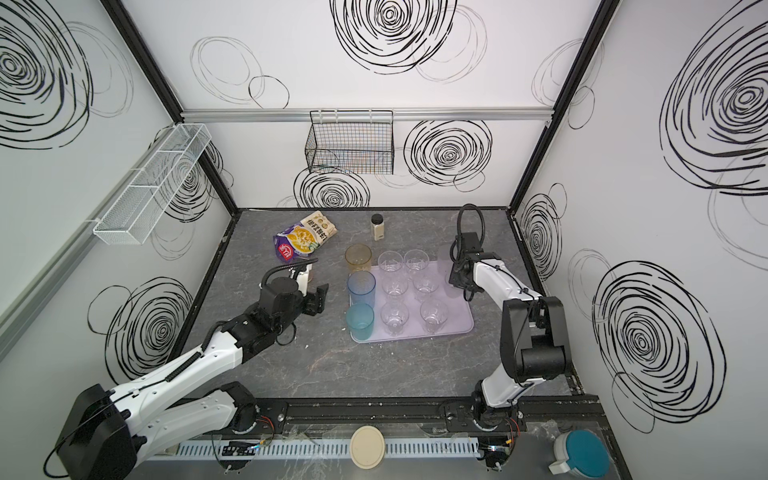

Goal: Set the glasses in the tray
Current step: 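Lower the frosted glass beside the other frosted glass and open the right gripper, then grasp the pink cup with the left gripper while the right moves over the tray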

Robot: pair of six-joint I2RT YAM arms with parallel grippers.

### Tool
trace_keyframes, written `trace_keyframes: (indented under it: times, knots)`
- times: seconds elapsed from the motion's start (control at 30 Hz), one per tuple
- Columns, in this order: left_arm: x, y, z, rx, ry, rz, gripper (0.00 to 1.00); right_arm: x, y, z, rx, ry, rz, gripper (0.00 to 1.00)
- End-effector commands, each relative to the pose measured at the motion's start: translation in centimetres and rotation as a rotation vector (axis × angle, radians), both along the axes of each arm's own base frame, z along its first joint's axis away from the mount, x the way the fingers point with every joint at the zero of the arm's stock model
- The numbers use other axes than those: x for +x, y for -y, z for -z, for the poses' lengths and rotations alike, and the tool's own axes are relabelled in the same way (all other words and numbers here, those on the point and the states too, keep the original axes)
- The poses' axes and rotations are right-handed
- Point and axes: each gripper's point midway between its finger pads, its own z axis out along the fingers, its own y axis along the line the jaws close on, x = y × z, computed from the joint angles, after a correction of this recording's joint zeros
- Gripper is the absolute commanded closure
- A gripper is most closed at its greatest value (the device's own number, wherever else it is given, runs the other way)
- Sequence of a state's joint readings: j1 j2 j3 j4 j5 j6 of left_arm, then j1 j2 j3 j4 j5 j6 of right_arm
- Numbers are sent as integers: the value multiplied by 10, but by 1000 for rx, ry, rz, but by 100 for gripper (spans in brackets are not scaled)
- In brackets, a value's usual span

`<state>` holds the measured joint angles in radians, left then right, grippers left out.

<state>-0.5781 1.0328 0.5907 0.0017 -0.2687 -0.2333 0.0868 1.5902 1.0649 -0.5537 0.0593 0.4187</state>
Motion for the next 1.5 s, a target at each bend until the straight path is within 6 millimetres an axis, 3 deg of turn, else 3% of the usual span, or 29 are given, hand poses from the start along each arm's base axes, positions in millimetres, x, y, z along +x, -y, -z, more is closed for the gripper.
trace_keyframes:
  times: [0.0, 0.27, 0.47, 0.6, 0.7, 0.83, 1.0, 1.27, 1.47]
  knots:
    - [6, -4, -7, -17, 27, -29, 23, 7, -3, -36, -9, 73, -5, 65]
    - [10, -9, -6, -34, 12, -55, 23, 15, -33, -99, 25, 205, -79, 59]
    - [13, -16, -5, -45, 6, -80, 23, 13, -94, -139, 82, 324, -220, 57]
    - [15, -22, -8, -45, 4, -115, 23, 7, -139, -153, 134, 374, -307, 56]
    - [13, -31, -13, -80, 1, -162, 24, 3, -161, -153, 144, 376, -358, 56]
    - [11, -56, -19, -121, -31, -238, 25, -1, -173, -141, 148, 353, -389, 55]
    - [13, -101, -23, -132, -42, -339, 26, -2, -177, -130, 159, 346, -409, 55]
    - [19, -158, -22, -160, -62, -478, 25, -7, -176, -120, 146, 336, -451, 54]
    - [39, -168, -33, -222, -64, -517, 26, -12, -169, -120, 138, 373, -458, 54]
